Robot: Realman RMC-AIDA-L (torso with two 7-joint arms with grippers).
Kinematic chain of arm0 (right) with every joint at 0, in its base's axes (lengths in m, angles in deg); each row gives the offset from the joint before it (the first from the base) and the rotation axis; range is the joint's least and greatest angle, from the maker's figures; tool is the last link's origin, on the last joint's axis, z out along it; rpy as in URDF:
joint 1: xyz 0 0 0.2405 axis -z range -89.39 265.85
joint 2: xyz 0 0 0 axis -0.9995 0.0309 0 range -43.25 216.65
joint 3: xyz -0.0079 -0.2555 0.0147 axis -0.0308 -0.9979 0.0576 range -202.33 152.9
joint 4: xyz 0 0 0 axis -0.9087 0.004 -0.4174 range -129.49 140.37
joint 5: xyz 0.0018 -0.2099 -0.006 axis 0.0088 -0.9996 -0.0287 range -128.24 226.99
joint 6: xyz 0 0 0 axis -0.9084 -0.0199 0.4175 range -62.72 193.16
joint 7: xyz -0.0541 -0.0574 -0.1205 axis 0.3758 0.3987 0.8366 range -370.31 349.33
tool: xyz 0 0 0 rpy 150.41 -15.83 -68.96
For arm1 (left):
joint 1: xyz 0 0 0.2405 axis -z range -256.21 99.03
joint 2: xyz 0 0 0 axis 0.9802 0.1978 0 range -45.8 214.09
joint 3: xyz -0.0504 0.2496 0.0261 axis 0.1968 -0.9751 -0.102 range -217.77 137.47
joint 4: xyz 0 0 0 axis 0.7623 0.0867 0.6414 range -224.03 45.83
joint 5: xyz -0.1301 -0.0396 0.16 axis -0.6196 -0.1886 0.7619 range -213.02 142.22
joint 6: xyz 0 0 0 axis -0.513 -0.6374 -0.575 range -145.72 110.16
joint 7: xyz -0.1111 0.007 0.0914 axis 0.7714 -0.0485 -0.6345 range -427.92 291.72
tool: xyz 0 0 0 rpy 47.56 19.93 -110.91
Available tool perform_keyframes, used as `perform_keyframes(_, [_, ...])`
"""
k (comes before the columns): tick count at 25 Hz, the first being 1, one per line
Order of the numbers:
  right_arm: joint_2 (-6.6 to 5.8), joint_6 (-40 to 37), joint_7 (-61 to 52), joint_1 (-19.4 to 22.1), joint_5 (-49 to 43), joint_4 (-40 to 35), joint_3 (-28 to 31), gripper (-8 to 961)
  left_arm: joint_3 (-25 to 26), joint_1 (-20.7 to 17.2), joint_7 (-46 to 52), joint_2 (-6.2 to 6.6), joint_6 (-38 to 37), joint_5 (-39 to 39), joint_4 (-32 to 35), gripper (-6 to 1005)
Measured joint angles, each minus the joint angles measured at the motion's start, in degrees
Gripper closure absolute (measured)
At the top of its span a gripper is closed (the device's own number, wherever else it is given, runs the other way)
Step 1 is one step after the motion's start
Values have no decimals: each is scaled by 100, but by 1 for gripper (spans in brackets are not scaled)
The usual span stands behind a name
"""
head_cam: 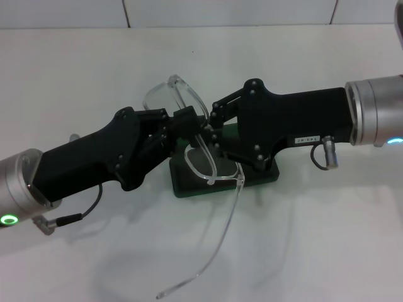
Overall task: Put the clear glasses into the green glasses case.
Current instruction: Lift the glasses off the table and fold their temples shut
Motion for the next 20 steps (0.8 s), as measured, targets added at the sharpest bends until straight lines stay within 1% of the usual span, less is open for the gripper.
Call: perform_keyframes(20, [0,-12,5,11,3,0,24,839,22,38,-129,14,-29,0,-208,938])
